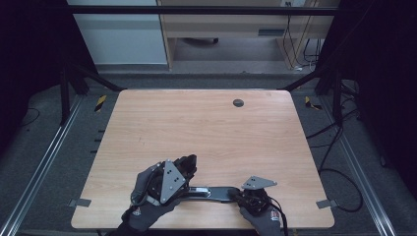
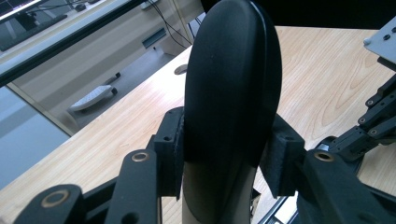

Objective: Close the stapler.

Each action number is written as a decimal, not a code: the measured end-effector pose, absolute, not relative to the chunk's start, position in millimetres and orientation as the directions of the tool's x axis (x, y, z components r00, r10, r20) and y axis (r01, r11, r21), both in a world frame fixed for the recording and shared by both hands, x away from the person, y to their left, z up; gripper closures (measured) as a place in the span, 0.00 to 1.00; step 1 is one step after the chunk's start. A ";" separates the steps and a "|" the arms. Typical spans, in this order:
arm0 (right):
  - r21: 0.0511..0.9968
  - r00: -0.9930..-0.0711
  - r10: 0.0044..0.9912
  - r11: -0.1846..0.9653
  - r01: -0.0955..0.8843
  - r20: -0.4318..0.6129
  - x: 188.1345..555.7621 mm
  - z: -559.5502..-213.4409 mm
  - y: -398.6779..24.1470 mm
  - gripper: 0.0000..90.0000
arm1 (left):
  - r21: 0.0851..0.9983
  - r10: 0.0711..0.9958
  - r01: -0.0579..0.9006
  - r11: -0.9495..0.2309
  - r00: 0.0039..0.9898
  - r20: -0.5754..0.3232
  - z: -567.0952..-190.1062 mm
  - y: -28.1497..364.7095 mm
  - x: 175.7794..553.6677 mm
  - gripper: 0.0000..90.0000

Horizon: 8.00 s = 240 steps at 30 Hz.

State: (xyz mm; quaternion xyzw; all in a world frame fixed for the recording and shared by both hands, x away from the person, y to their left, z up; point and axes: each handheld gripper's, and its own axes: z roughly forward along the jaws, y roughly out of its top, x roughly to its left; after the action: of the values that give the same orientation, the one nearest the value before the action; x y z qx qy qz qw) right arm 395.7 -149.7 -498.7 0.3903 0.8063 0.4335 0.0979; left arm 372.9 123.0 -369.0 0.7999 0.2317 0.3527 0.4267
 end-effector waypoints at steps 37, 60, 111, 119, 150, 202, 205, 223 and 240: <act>0.778 -0.679 0.711 0.316 0.543 0.186 395.6 -499.1 -149.0 1.00 | 0.767 0.588 0.012 -0.642 0.650 0.482 -384.5 84.0 371.0 0.60; 0.780 -0.681 0.708 0.316 0.541 0.185 395.4 -499.4 -149.2 1.00 | 0.713 0.536 -0.021 -0.701 0.643 0.547 -396.4 65.2 369.4 0.60; 0.777 -0.669 0.722 0.314 0.546 0.178 394.5 -498.7 -153.2 1.00 | 0.583 0.405 -0.083 -0.808 0.641 0.652 -429.7 32.5 368.5 0.58; 0.778 -0.667 0.725 0.315 0.544 0.173 394.7 -498.7 -154.2 1.00 | 0.578 0.395 -0.090 -0.811 0.645 0.655 -435.9 29.3 368.4 0.57; 0.780 -0.636 0.757 0.303 0.547 0.151 395.2 -499.2 -163.5 1.00 | 0.515 0.327 -0.113 -0.850 0.653 0.683 -452.8 21.2 367.4 0.55; 0.823 -0.545 0.833 0.242 0.514 0.096 400.4 -491.6 -185.7 0.97 | 0.688 0.440 -0.057 -0.724 0.730 0.523 -416.9 71.6 365.0 0.36; 0.826 -0.541 0.835 0.237 0.512 0.096 400.4 -489.2 -186.7 1.00 | 0.695 0.457 -0.043 -0.717 0.724 0.517 -414.9 78.6 366.6 0.36; 0.875 -0.546 0.832 0.190 0.444 0.096 394.9 -461.6 -192.6 1.00 | 0.763 0.594 0.061 -0.644 0.668 0.448 -406.0 137.2 379.5 0.37; 0.890 -0.575 0.809 0.170 0.423 0.119 390.1 -447.3 -192.1 1.00 | 0.806 0.746 0.225 -0.548 0.567 0.349 -427.8 194.9 394.9 0.39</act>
State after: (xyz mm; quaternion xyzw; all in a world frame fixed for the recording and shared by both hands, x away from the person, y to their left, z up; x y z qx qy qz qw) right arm 390.1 -192.1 -447.3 0.4168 0.7394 0.4909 0.1964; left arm 394.9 194.9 -427.8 0.8052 0.3016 0.3543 0.3677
